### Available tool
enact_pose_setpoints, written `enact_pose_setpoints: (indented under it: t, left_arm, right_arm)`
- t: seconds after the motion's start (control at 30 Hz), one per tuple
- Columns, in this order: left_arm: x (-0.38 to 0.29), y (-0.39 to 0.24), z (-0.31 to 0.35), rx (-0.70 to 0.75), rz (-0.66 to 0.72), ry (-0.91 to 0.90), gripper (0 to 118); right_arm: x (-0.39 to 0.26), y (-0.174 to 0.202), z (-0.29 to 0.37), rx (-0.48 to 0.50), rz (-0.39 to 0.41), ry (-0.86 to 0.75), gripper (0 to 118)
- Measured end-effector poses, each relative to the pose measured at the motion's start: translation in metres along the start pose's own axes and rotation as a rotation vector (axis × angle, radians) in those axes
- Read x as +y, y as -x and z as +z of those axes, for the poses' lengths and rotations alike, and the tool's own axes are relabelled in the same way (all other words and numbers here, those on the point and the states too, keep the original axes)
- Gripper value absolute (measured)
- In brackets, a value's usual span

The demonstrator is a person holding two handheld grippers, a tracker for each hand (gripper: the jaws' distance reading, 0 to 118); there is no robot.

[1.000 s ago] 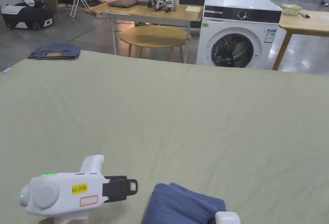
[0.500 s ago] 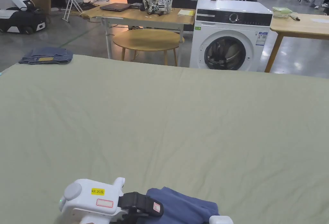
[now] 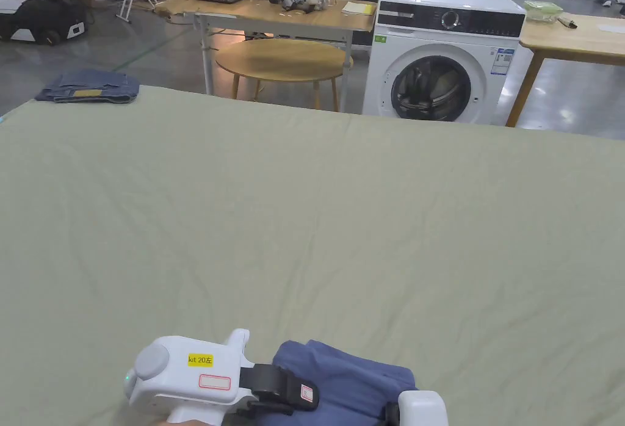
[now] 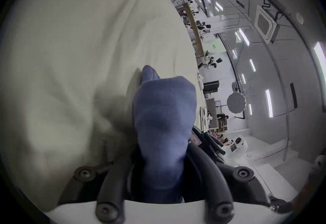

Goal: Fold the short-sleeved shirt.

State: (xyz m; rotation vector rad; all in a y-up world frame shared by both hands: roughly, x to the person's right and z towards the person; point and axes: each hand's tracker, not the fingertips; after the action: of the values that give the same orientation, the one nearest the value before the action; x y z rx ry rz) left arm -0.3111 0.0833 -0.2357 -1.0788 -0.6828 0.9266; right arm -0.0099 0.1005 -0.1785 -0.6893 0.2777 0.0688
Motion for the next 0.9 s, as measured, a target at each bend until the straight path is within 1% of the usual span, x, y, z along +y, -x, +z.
enact_pose_setpoints:
  t: [0.1, 0.13, 0.23, 0.27, 0.4, 0.5, 0.63, 0.7, 0.8, 0.87, 0.9]
  left_arm:
    - [-0.002, -0.001, 0.006, -0.014, 0.013, -0.004, 17]
    - [-0.002, 0.001, 0.011, -0.022, 0.036, -0.009, 17]
    - [-0.001, -0.001, 0.027, -0.031, 0.037, -0.025, 17]
    - [0.01, 0.011, 0.037, -0.031, 0.035, -0.031, 17]
    - [0.018, 0.01, 0.084, -0.018, 0.012, -0.062, 17]
    - [0.023, 0.011, 0.129, 0.044, -0.033, -0.093, 17]
    - [0.024, 0.021, 0.196, 0.121, -0.023, -0.148, 17]
    - [0.017, 0.008, 0.224, 0.172, -0.028, -0.171, 17]
    - [0.027, 0.02, 0.278, 0.273, -0.018, -0.211, 17]
    - [0.033, 0.025, 0.309, 0.306, -0.009, -0.221, 17]
    - [0.037, 0.028, 0.328, 0.345, 0.002, -0.228, 17]
  right_arm:
    - [0.009, 0.003, 0.006, 0.0, 0.021, -0.007, 0]
    - [0.014, 0.004, 0.009, -0.002, 0.024, -0.008, 0]
    - [0.024, 0.005, 0.011, -0.004, 0.026, -0.027, 0]
    - [0.028, 0.006, 0.011, -0.005, 0.028, -0.035, 0]
    - [0.048, 0.013, 0.008, -0.002, 0.055, -0.063, 0]
    - [0.062, 0.021, 0.002, 0.018, 0.057, -0.069, 0]
    - [0.071, 0.037, -0.011, 0.07, 0.064, -0.064, 0]
    - [0.073, 0.043, -0.017, 0.096, 0.056, -0.048, 0]
    - [0.071, 0.055, -0.024, 0.107, 0.09, -0.046, 0]
    - [0.071, 0.06, -0.027, 0.115, 0.096, -0.039, 0]
    - [0.071, 0.062, -0.028, 0.119, 0.098, -0.034, 0]
